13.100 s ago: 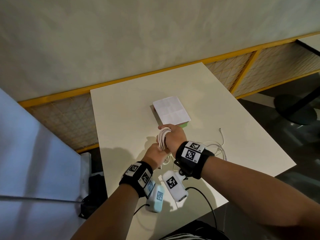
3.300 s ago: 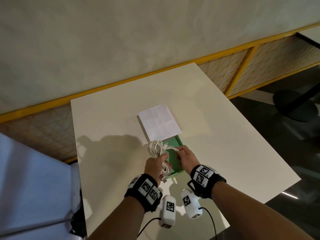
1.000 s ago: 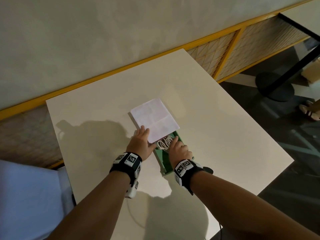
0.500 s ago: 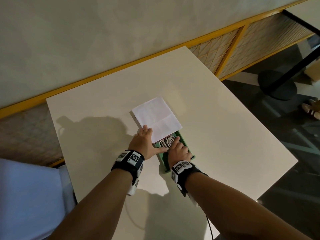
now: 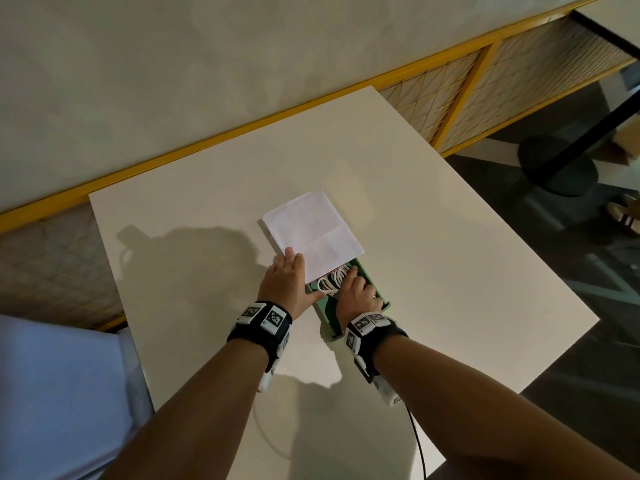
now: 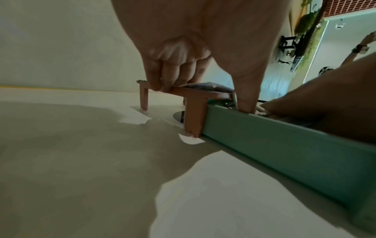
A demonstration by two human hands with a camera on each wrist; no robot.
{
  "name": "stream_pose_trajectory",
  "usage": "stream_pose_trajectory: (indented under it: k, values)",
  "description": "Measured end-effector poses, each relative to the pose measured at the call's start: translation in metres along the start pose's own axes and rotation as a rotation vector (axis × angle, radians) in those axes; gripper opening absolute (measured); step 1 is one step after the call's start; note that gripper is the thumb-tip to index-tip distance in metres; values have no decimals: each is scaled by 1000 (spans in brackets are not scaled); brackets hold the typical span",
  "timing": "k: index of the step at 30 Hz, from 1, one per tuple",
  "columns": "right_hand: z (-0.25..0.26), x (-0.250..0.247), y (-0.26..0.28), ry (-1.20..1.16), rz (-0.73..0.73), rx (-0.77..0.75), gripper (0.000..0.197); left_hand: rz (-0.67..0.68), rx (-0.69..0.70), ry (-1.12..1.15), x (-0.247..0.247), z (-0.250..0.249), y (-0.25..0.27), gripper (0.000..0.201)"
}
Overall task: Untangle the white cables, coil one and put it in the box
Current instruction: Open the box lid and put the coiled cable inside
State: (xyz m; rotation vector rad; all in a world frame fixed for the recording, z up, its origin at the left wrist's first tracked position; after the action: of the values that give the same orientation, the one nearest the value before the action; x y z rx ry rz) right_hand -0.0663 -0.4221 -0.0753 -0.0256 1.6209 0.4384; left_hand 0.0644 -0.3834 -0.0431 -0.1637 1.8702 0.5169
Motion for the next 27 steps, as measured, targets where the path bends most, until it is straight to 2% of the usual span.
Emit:
stream_pose_trajectory:
  k: [4,7,9,11,14,17,22,25,27]
  values:
    - [2,-4,-4,-45,-2,12,58,35,-3,31,-2,2,0,87]
    - [8,4,-8,-79,-46,-18,54,33,-17,45,-8,2,2,79]
    - [5,-4,-5,-40,18,0,54,39,-48,91,-8,2,2,75]
    - [5,2,-4,-9,113,-29,55,40,-90,187,-6,2,2,76]
    - [7,3,-9,0,34,-107,56,49,-170,412,-4,3,5,93]
    - [7,2,-11,-10,64,-111,56,39,-311,659,2,18,5,103]
    - [12,1,-13,-38,80,-97,56,50,-332,777,8,27,2,79]
    - [13,-5,-16,-52,52,-11,59,20,-314,764,7,27,-1,68]
    - [15,-4,-21,-115,32,12,53,-1,-314,772,7,28,-1,66]
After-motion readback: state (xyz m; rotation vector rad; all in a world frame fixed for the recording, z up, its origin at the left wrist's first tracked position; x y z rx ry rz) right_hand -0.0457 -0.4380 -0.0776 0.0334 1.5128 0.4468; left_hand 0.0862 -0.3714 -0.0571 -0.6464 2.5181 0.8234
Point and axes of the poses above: each hand's wrist, its own y-axis away from the middle knuckle, its own x-axis out of the palm, z = x × y, the point moved 8 cm from there along -y, towards the middle knuckle, and after that the axes turned 4 degrees about -x, right-handed, at the moved point
